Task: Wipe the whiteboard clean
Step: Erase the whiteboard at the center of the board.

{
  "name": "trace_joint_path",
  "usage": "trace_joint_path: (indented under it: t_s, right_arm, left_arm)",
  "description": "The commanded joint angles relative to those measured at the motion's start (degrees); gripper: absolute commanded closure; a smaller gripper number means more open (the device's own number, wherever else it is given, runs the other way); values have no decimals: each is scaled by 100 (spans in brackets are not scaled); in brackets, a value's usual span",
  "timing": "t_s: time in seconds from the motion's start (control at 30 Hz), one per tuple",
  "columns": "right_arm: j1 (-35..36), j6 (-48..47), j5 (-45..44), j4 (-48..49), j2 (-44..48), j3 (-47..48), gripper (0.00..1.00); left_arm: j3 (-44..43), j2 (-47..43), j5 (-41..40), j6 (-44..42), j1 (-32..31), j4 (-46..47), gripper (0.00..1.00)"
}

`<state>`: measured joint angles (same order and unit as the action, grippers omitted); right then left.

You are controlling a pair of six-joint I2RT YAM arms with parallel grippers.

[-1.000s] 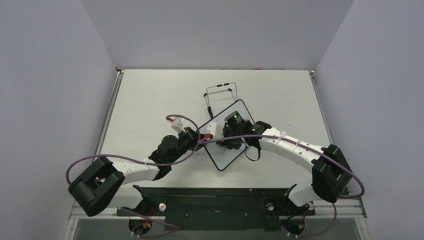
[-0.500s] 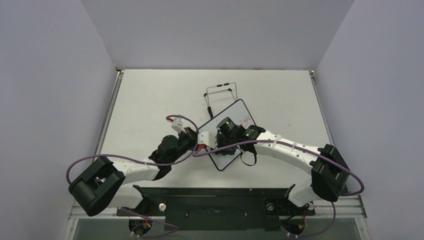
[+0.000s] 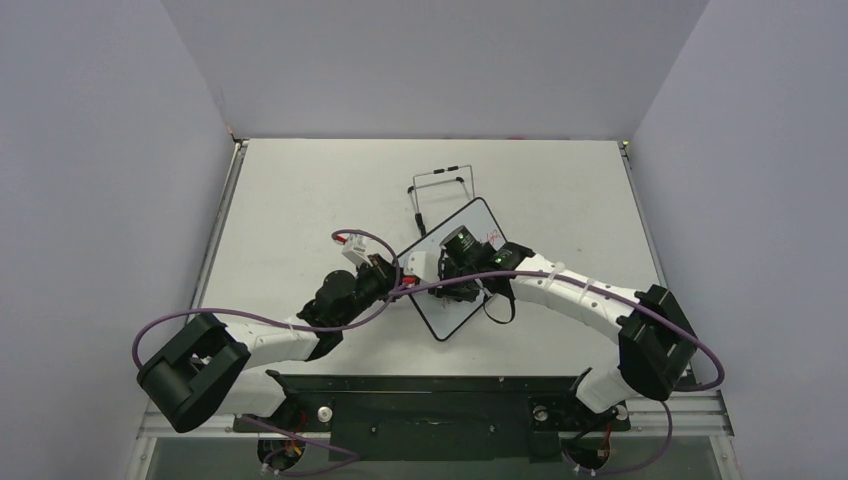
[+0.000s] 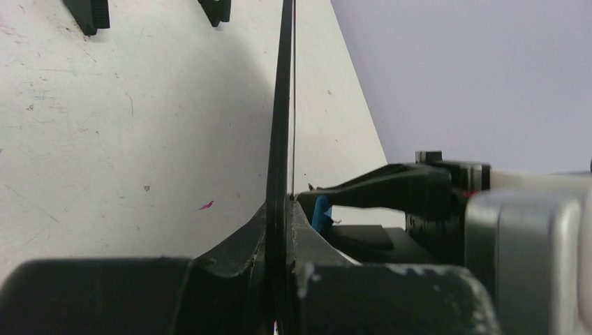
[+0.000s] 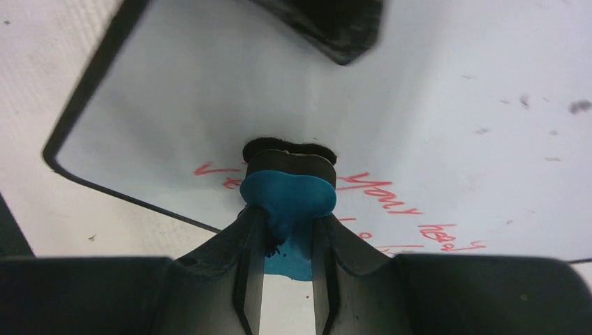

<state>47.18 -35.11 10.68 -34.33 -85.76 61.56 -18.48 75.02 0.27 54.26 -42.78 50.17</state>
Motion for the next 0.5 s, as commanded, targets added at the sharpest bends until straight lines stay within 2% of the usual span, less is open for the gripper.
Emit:
trace_joint_path:
  t_s: [0.0,0.23,0.47]
  right_arm:
    - [584,-268,112,122,131,-387,100]
    - [419,-86,-573,328,151,-609,100]
    - [-153,432,-318,380,-22,158,100]
  left_arm:
    - [-209,-194,390,154,-84,976,100]
    - [-217,-193,404,155,-83,995,100]
    - [-282,-146,449,155,-86,983,100]
